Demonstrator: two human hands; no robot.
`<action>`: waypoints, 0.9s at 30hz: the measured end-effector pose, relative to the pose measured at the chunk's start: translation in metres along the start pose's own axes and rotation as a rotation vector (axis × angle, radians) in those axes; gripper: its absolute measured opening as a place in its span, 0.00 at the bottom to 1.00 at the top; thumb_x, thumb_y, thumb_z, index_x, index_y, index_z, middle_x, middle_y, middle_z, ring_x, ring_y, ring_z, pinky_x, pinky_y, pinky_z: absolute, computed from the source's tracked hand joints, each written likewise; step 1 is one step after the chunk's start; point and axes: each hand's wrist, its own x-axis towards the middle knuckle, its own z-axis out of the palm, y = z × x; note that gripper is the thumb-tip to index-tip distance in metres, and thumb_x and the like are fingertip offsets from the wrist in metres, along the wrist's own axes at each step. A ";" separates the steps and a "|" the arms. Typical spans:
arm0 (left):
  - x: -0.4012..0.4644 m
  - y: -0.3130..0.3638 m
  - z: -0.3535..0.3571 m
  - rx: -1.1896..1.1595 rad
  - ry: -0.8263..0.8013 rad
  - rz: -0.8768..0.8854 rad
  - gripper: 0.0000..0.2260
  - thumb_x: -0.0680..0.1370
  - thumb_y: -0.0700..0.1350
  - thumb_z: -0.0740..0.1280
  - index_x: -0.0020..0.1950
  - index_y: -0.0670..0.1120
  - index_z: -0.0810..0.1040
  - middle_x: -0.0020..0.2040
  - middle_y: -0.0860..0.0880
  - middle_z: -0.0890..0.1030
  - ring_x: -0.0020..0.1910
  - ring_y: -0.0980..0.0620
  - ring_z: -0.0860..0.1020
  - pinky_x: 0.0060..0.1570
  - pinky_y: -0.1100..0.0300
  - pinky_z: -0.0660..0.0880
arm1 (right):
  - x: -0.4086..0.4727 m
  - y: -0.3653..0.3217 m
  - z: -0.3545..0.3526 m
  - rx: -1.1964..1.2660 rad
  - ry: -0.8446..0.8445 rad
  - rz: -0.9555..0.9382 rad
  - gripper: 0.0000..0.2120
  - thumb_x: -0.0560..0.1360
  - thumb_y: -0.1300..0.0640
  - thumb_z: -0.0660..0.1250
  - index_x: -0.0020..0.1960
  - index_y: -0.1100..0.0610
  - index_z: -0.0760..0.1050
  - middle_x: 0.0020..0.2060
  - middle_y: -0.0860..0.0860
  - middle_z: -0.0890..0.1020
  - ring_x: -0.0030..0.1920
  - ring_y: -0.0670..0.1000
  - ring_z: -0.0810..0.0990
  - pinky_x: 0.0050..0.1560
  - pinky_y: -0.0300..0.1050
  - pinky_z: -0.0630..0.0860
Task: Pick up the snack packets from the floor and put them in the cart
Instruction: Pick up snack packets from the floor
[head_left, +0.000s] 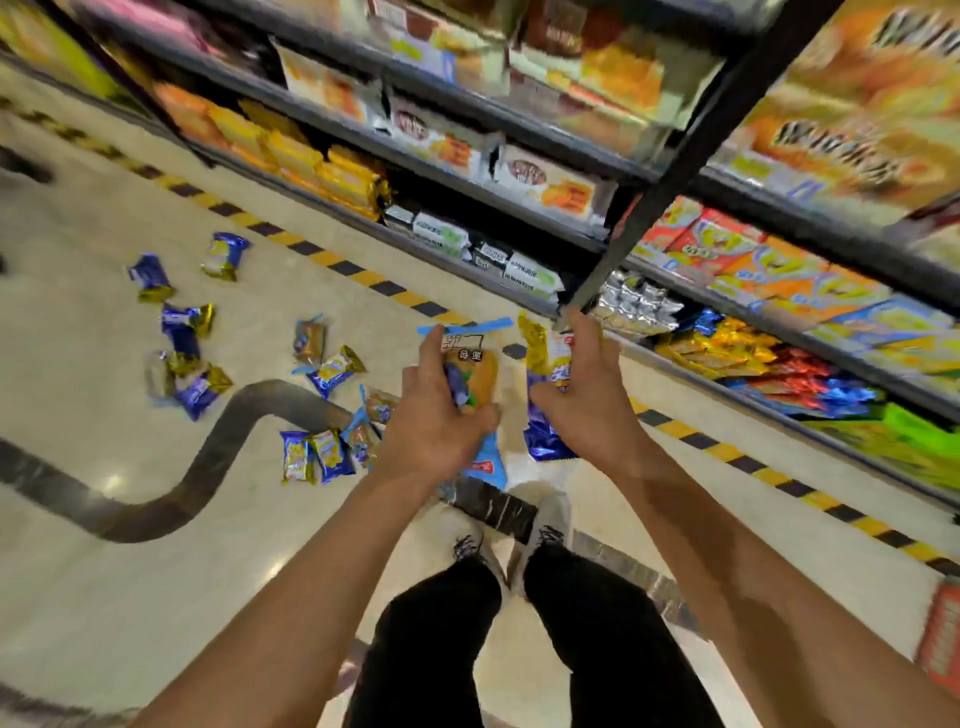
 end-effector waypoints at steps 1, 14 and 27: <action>-0.014 0.014 -0.016 -0.003 0.018 0.001 0.44 0.71 0.50 0.74 0.78 0.59 0.50 0.48 0.49 0.72 0.41 0.51 0.76 0.34 0.60 0.68 | -0.009 -0.022 -0.009 -0.011 -0.009 -0.025 0.39 0.73 0.56 0.68 0.77 0.42 0.52 0.67 0.53 0.63 0.69 0.57 0.65 0.62 0.55 0.72; -0.179 0.088 -0.113 -0.273 0.515 -0.132 0.45 0.68 0.53 0.75 0.77 0.63 0.51 0.57 0.58 0.72 0.56 0.49 0.76 0.50 0.46 0.81 | -0.110 -0.155 -0.034 -0.091 -0.218 -0.333 0.31 0.75 0.53 0.68 0.75 0.45 0.60 0.67 0.52 0.70 0.60 0.50 0.71 0.55 0.43 0.64; -0.331 0.066 -0.070 -0.465 1.001 -0.404 0.43 0.61 0.60 0.73 0.73 0.63 0.58 0.60 0.53 0.79 0.57 0.53 0.80 0.58 0.46 0.78 | -0.180 -0.180 0.000 -0.191 -0.616 -0.625 0.30 0.72 0.56 0.70 0.72 0.48 0.64 0.62 0.51 0.73 0.60 0.50 0.70 0.53 0.39 0.64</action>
